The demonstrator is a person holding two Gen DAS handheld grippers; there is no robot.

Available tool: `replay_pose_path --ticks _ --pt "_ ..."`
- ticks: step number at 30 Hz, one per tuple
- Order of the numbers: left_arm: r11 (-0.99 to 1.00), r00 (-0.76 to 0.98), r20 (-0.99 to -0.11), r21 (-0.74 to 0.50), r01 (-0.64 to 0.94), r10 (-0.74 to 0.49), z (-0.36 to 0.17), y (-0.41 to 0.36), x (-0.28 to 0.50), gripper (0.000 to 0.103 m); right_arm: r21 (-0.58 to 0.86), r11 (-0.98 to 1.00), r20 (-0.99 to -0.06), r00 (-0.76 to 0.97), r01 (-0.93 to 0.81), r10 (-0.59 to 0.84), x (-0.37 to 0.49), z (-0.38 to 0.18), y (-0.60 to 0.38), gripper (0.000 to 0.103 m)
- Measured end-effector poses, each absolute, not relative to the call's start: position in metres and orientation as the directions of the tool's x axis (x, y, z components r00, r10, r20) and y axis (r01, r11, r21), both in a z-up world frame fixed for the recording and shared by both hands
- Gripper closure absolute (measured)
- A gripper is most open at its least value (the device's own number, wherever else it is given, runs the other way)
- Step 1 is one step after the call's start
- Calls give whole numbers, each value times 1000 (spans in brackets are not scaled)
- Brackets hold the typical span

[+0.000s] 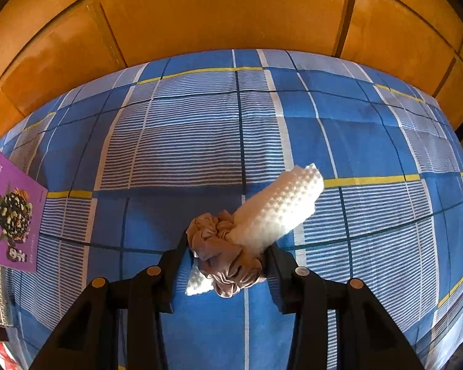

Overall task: Organize soft objects
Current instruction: 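Carry the pink towel over the tray and drop it with the left tool, then hold the white cloth with scrunchie in the right tool above the bed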

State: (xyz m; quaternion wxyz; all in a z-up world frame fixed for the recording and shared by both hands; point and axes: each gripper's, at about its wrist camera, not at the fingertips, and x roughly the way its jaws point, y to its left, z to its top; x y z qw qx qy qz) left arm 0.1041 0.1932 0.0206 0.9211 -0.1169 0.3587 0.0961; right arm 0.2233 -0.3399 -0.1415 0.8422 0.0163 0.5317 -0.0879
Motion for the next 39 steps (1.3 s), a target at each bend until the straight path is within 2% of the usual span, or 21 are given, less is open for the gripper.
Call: replay_pose_path --ticks 6,11,19,22,26,30,39 --pt "896 679 -719 -195 -398 146 -14 251 40 71 -124 984 -882 440 126 -167 221 -143 -331 61" --pt "850 626 -753 -182 -494 202 -41 290 0 71 -156 982 -871 455 108 -188 222 -146 -326 60" --pt "863 571 -805 -165 -478 163 -78 302 -16 70 -181 979 -854 479 91 -203 222 -149 -323 60" --pt "871 554 -820 -160 -464 145 -88 295 -17 65 -197 976 -850 479 94 -218 223 -149 -320 60" --pt "876 561 -805 -117 -468 192 -86 285 -21 45 -201 974 -848 481 100 -225 223 -149 -320 60" --pt "878 597 -756 -62 -475 270 -70 281 -26 34 -197 975 -847 483 102 -222 223 -150 -321 60" --pt "898 654 -691 -17 -439 307 -44 267 -34 32 -204 974 -844 486 101 -228 223 -150 -320 60"
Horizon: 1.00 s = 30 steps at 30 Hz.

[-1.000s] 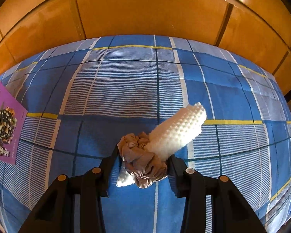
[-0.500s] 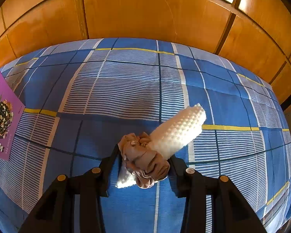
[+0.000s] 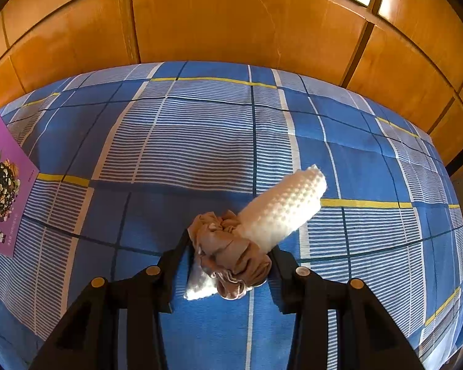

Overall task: Organize soft objects
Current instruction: 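Hold the white cloth with scrunchie in the right tool above the bed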

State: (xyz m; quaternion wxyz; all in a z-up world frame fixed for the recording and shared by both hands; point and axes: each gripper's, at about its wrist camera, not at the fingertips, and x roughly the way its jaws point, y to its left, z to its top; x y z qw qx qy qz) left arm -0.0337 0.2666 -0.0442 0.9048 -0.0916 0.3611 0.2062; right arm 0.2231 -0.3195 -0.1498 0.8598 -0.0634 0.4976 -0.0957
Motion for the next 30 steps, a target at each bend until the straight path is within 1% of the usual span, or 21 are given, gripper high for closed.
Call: replay_pose_path --ticks 3,12,21,30 --pt "905 667 -677 -4 -424 310 -38 258 -34 29 -204 974 -844 486 102 -228 223 -150 -320 60" --pt "926 699 -647 29 -377 305 -30 235 -33 29 -225 969 -841 482 101 -246 223 -150 -315 60" --pt "953 718 -645 55 -297 261 -29 209 -27 29 -247 964 -836 480 100 -265 225 -152 -313 60" --pt "964 713 -660 74 -254 239 -34 195 -25 28 -242 963 -834 481 120 -270 223 -154 -312 60"
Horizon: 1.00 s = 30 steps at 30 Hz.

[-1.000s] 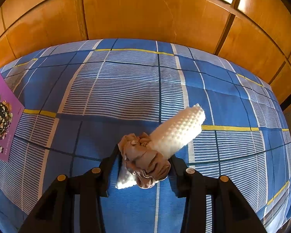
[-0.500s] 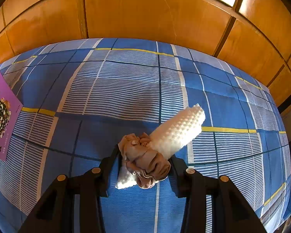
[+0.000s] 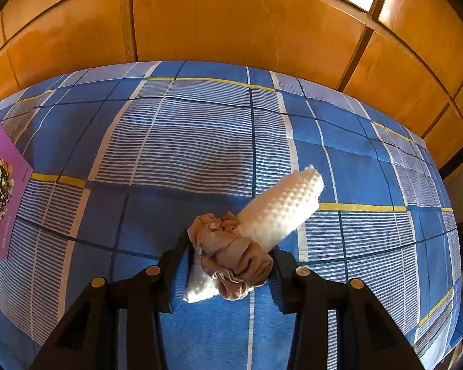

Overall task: Organize soft objects
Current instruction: 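Hold the white cloth with scrunchie in the right tool above the bed, then carry the white cloth with scrunchie into the tray and open the right tool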

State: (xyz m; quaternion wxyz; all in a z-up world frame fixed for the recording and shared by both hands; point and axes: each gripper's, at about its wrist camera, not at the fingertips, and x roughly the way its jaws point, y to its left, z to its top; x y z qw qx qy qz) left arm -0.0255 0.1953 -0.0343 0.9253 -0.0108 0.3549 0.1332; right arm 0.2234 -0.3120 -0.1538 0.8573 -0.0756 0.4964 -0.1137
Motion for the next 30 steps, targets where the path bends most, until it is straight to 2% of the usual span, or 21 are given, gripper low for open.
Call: replay_pose_path --ticks 8,14,17,22,26,30 --pt "974 708 -676 72 -214 206 -39 191 -26 28 -227 963 -841 469 148 -270 225 -154 -314 62" --pt "979 697 -692 68 -194 186 -42 197 -26 28 -190 949 -884 378 251 -277 228 -144 -328 64" --pt "978 696 -694 54 -201 182 -42 203 -27 28 -193 929 -861 400 316 -315 230 -114 -336 64" --pt "974 698 -691 37 -223 186 -42 212 -29 28 -193 921 -741 565 338 -363 232 -17 -321 64" --pt "969 699 -689 23 -244 193 -41 221 -30 28 -174 963 -607 747 208 -271 226 66 -253 64" --pt "964 700 -684 19 -267 207 -38 230 -32 28 -209 972 -537 843 -105 -24 203 101 -143 64"
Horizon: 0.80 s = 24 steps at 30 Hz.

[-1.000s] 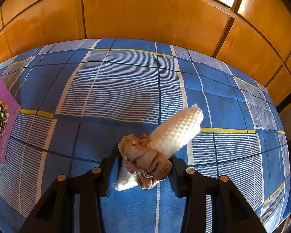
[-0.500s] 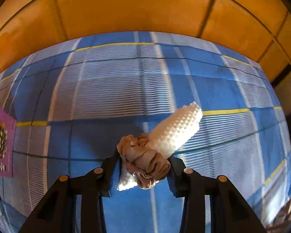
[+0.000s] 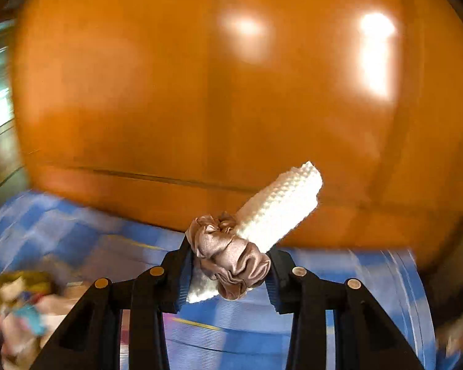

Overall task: Organize soft objects
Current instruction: 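Carry the white cloth with scrunchie into the tray and open the right tool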

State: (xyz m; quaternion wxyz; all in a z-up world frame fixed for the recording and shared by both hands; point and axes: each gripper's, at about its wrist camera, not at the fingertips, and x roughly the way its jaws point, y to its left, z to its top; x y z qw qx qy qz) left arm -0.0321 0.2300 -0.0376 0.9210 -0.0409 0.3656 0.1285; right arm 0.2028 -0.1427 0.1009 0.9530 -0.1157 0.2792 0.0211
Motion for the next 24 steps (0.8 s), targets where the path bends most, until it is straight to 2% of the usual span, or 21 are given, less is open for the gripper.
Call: replay_pose_path --ticks 4,7,9,14,18,24 --pt "952 690 -685 14 -306 233 -35 246 -36 28 -208 864 -569 776 -458 274 166 81 -34 64" --pt "939 685 -681 14 -343 260 -34 260 -42 28 -170 726 -645 632 -666 429 139 41 32 64" --pt "929 682 -678 2 -370 273 -34 270 -45 28 -151 642 -693 544 -752 473 124 12 65 64" --pt "910 680 -674 -29 -414 288 -35 287 -52 28 -64 506 -800 348 -860 490 80 -65 113 64" --pt "906 679 -679 -46 -421 281 -39 292 -53 28 -19 489 -851 271 -872 451 77 -105 123 63" --pt "910 673 -691 -54 -412 264 -45 291 -51 28 -39 492 -901 243 -870 360 76 -139 133 63"
